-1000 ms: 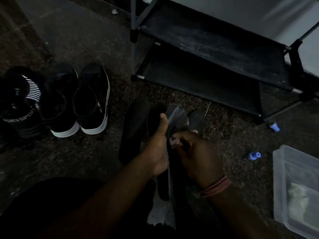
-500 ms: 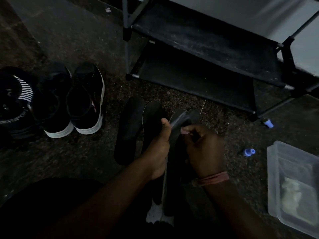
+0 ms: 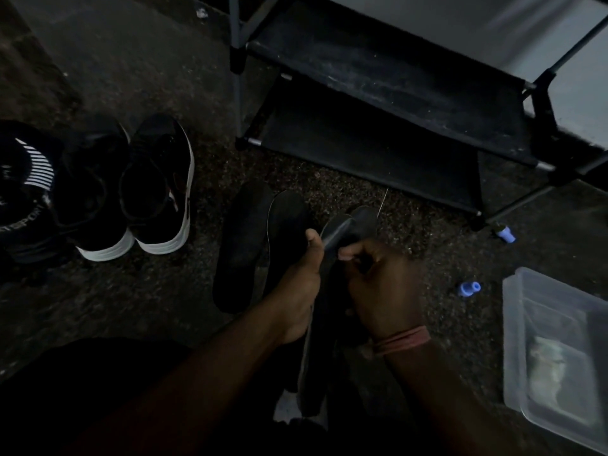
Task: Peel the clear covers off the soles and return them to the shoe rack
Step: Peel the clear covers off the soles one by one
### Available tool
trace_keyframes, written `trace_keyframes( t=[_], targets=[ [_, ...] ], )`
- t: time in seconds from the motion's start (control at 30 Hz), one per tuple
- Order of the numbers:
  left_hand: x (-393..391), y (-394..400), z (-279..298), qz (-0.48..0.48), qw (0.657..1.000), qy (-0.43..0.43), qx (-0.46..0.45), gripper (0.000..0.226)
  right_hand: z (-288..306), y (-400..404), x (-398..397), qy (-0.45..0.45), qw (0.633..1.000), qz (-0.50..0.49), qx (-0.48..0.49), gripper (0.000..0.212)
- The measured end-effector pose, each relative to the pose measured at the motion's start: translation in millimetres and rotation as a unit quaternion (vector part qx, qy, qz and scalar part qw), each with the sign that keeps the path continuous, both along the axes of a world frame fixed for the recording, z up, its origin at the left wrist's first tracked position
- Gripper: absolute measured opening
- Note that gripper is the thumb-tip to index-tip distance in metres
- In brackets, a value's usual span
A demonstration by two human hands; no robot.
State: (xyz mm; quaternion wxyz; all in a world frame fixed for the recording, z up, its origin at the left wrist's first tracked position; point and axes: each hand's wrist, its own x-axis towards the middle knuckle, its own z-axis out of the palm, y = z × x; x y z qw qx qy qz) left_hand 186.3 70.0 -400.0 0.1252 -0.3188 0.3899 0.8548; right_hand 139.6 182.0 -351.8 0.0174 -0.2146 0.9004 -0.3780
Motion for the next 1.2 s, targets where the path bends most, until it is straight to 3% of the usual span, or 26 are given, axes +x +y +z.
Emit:
trace_keyframes(
  t=[0.13, 0.3, 0.37, 0.5, 0.57, 0.7, 0.8, 0.93, 1.1, 1.2],
  targets=[
    [0.8, -7.1, 2.5, 0.012, 1.000, -0.001, -0.002, 0.089, 2.3, -9.1, 6.3, -0.101, 0.992, 0.038, -0.065, 0.019],
    [0.8, 2.5, 5.9, -0.026, 1.000, -0.004, 0.003, 0.090, -2.3, 6.4, -9.5, 0.012, 0.998, -0.060, -0.006, 0.012],
    [1.4, 3.5, 5.9, -0.033, 0.999, -0.007, -0.001, 0.090, 0.1, 6.2, -8.5, 0.023, 0.998, -0.054, 0.014, 0.014],
    [0.9, -9.7, 8.3, -0.012, 1.000, -0.015, -0.010, 0.090, 9.7, -10.5, 10.0, -0.115, 0.991, 0.063, -0.038, 0.018],
    [0.7, -13.1, 10.5, -0.009, 1.000, -0.007, -0.007, 0.093, 10.6, -13.0, 12.1, -0.076, 0.994, 0.080, -0.026, 0.018],
    [2.2, -3.1, 17.9, -0.023, 1.000, 0.004, -0.004, 0.069, 3.7, 6.8, -9.6, -0.008, 0.999, -0.030, 0.009, 0.022],
    [3.4, -4.7, 14.0, -0.025, 1.000, 0.002, -0.017, 0.073, 4.1, -0.5, 1.7, 0.030, 0.999, 0.009, 0.034, 0.025],
    [1.6, -14.1, 8.6, -0.013, 1.000, -0.002, 0.010, 0.093, 9.2, -15.2, 14.3, -0.050, 0.995, 0.091, -0.010, 0.022],
    [0.3, 0.7, 12.0, -0.025, 1.000, 0.008, 0.002, 0.066, -0.3, 7.4, -13.9, 0.023, 0.998, -0.050, 0.002, 0.023],
    [2.1, -2.4, 13.2, -0.033, 0.999, 0.014, -0.013, 0.074, 5.4, 2.6, -5.8, 0.024, 0.999, -0.025, -0.005, 0.022]
  ],
)
